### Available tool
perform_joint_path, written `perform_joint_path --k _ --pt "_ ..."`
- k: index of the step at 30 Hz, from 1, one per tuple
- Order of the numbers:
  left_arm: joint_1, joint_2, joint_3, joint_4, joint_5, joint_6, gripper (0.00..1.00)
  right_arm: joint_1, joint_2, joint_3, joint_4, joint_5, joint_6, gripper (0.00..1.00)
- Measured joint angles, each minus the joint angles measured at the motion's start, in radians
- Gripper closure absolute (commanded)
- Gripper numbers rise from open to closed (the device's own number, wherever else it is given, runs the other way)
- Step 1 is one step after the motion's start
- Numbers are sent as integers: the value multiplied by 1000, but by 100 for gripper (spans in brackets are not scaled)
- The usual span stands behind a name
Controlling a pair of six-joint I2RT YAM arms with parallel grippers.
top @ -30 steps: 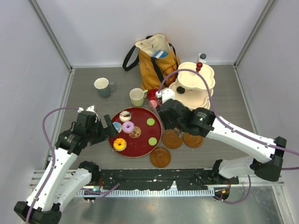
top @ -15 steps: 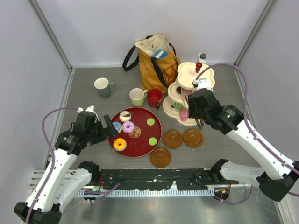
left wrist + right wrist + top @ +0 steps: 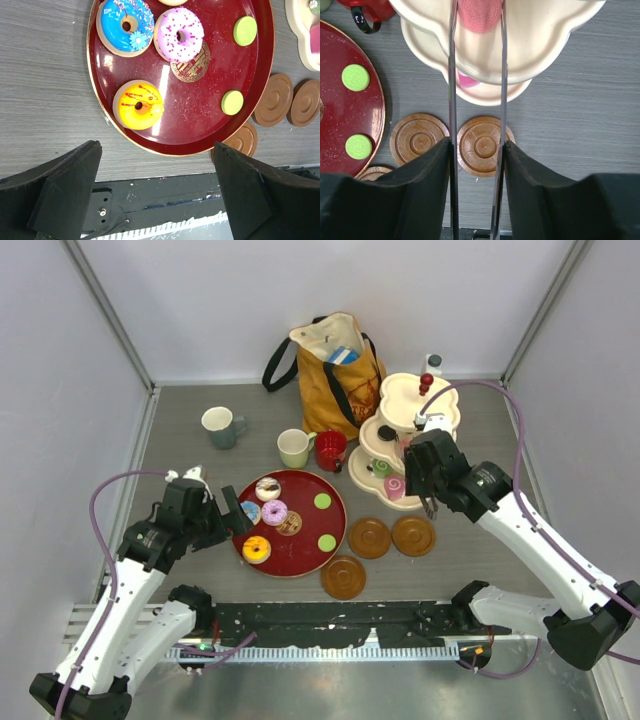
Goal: Serve the afternoon tea
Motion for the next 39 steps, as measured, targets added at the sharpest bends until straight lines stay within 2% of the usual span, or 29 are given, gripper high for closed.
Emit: perform_joint_path --k 7,14,26,29,32,36,39 --pt "0 8 0 0 0 0 0 -2 -10 -5 -1 -11 2 38" --pt "0 8 0 0 0 0 0 -2 -54 -5 -2 -32 -1 38" --pt "0 8 0 0 0 0 0 6 -160 -5 45 -287 -88 41" --pt "0 8 0 0 0 -1 0 47 -159 -6 65 -341 -100 41" --pt "0 8 0 0 0 -1 0 148 -146 -8 91 -358 -102 41" --pt "0 8 0 0 0 -1 0 290 -67 -8 113 -326 -93 41" --pt "0 8 0 0 0 -1 0 340 14 -8 115 -284 -65 41"
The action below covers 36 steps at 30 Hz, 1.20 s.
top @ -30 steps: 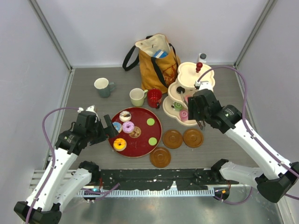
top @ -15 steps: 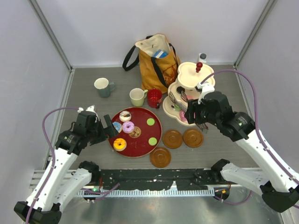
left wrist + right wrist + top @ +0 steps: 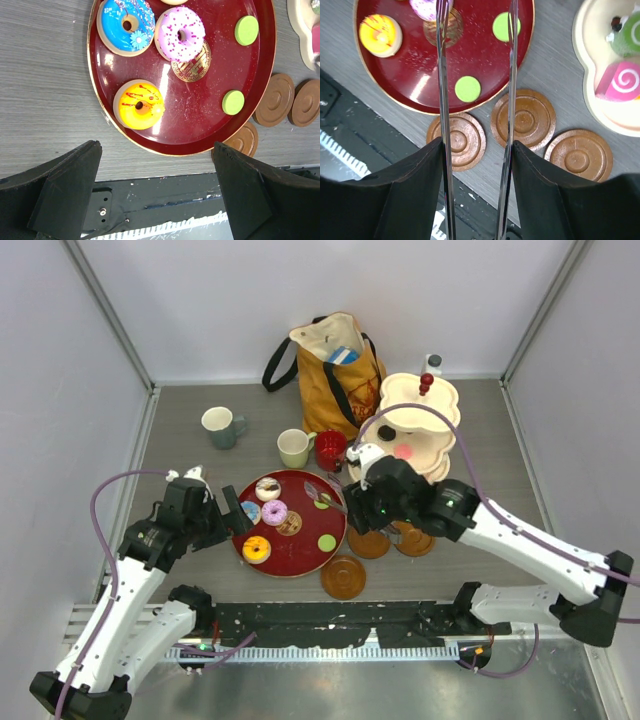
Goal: Serve the afternoon tea
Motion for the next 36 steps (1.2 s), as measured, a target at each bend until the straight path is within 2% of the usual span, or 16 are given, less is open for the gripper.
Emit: perform_joint_path --k 12,24,36 --pt "0 -4 0 0 0 0 0 131 255 10 -12 177 171 41" --pt "0 -16 0 0 1 0 0 138 465 95 -48 281 229 41" --pt "0 -16 0 0 1 0 0 137 552 137 -47 298 229 45"
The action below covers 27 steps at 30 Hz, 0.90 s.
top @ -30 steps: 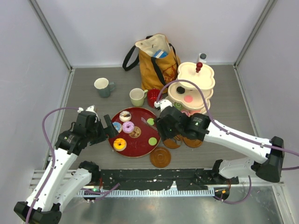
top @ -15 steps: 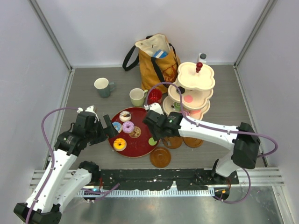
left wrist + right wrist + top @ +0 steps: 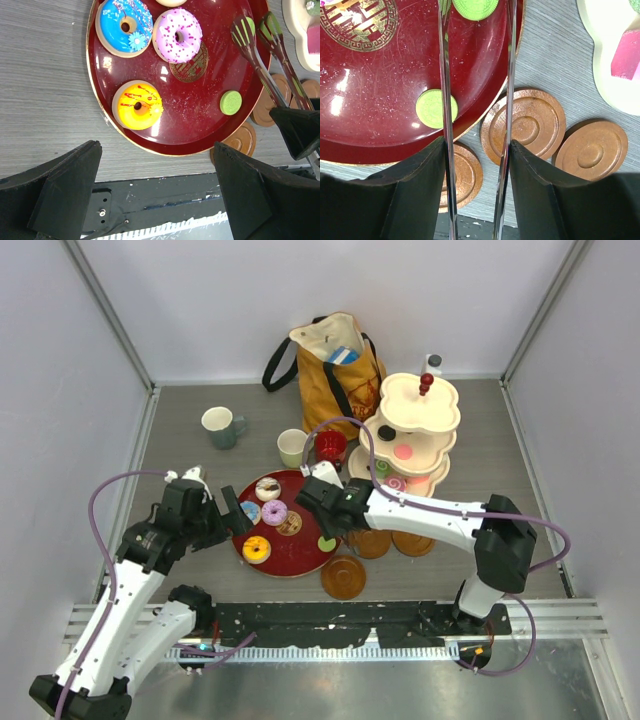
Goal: Serve the afternoon tea
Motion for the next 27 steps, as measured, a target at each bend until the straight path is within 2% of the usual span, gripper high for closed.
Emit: perform_joint_path --k 27 --pt "0 -8 0 0 0 0 0 -22 2 0 8 -34 -5 55"
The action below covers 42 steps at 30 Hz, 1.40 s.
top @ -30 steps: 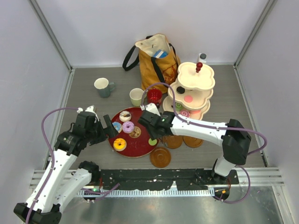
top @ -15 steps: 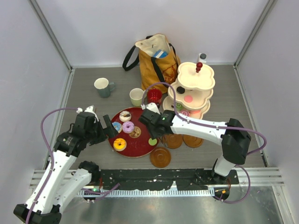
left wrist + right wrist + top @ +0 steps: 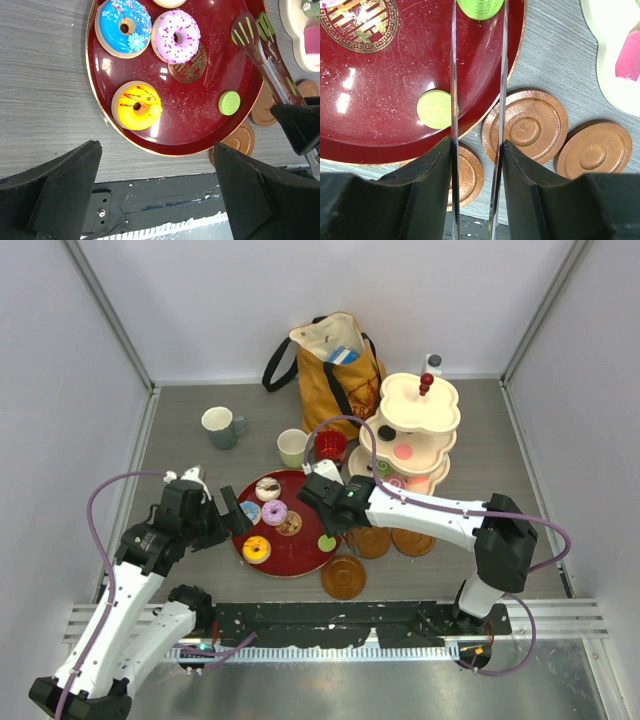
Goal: Serve the afternoon tea
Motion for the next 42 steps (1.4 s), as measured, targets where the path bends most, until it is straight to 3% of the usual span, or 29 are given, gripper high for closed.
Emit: perform_joint_path --k 8,21,31,42 --pt "0 0 0 0 0 0 0 0 -60 0 -3 -14 -31 56" --pt "0 1 0 0 0 0 0 -18 -377 -2 -11 -4 -43 56" --pt "0 0 0 0 0 0 1 -289 -602 -79 -65 46 -41 57" --pt "0 0 0 0 0 0 0 -437 -631 -144 -86 41 -60 57"
